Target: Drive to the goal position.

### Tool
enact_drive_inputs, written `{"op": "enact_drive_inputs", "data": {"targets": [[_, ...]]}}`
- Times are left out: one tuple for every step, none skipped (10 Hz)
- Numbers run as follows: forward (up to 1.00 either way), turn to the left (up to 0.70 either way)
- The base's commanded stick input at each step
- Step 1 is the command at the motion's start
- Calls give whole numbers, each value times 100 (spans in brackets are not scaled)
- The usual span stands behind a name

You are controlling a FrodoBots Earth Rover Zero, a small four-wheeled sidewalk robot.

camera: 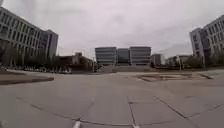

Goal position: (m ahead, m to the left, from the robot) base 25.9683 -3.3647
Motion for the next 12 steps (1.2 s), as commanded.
{"op": "enact_drive_inputs", "data": {"targets": [[100, -1], [100, -2], [100, -3], [100, -23], [100, -36], [100, -37], [100, -37], [100, -37], [100, -10], [100, 0], [100, 0], [100, 0]]}}
